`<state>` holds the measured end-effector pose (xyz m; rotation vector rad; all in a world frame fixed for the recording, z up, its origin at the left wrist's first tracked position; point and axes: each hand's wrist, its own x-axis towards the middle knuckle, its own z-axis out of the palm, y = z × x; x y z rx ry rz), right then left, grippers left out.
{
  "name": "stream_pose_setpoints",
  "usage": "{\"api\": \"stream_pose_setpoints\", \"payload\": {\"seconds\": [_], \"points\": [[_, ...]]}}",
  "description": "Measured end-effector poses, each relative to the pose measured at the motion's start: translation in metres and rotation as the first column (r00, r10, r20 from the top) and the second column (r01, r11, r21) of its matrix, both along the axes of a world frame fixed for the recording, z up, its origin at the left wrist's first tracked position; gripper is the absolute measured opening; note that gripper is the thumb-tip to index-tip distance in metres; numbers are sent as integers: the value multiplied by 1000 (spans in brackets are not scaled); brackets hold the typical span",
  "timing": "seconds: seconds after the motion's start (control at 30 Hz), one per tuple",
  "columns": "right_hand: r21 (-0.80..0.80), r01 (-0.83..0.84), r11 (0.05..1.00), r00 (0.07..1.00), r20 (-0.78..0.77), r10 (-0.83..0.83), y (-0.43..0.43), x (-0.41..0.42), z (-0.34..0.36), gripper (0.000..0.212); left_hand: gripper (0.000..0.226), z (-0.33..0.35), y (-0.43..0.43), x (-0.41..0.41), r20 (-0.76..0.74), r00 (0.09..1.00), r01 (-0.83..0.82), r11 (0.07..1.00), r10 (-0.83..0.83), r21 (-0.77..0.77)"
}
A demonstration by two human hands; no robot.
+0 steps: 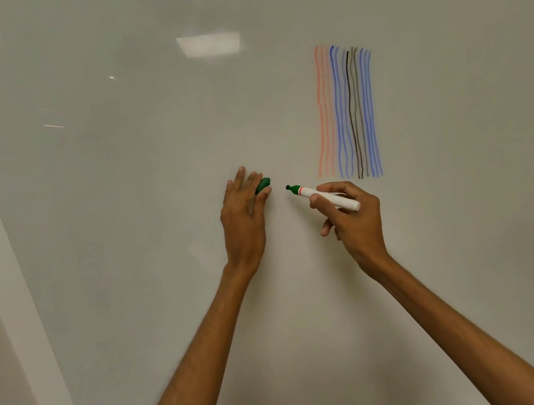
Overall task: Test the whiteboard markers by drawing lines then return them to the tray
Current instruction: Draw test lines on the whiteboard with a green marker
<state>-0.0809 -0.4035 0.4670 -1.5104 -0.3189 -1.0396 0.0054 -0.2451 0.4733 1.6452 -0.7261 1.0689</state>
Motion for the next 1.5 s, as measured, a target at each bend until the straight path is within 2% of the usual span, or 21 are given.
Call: {"api": "stream_pose_setpoints", "payload": {"seconds": [0.1,0.23,0.37,0.47,0.73,0.97,1.1,1.2,1.3,1.4,1.5], "points": [[68,-42,997,998,-37,45,3,-5,-4,14,28,-13,16,-14,-73,993,83,994,-89,-77],[162,-110,981,985,-113,129,3,-9,-14,9,27,-33,35,-23,-230,949,210,977,-214,-42],[169,-176,970,955,-208,210,6,-12,-31,6,20,-54,51,-28,-324,905,291,957,-276,-1],[172,-198,965,935,-262,239,12,-11,-47,8,12,-66,58,-33,-364,888,317,948,-281,42],[183,-208,961,900,-348,261,20,-14,-78,8,19,-93,69,-48,-457,844,361,928,-283,93],[125,-265,956,833,-470,292,18,-22,-109,8,16,-123,71,-61,-545,803,389,905,-242,171],[35,-332,943,753,-592,288,11,-26,-131,17,17,-147,78,-64,-650,726,442,876,-223,193],[-113,-389,914,726,-649,229,6,-26,-148,20,15,-165,85,-64,-704,688,462,855,-177,236],[-296,-399,868,759,-638,131,12,-25,-165,21,17,-181,92,-68,-739,652,479,849,-173,224],[-490,-363,793,837,-545,46,25,-27,-188,19,20,-197,101,-77,-756,632,483,850,-172,211],[-594,-369,715,867,-497,35,36,-34,-213,21,21,-214,115,-89,-774,610,487,851,-170,197]]}}
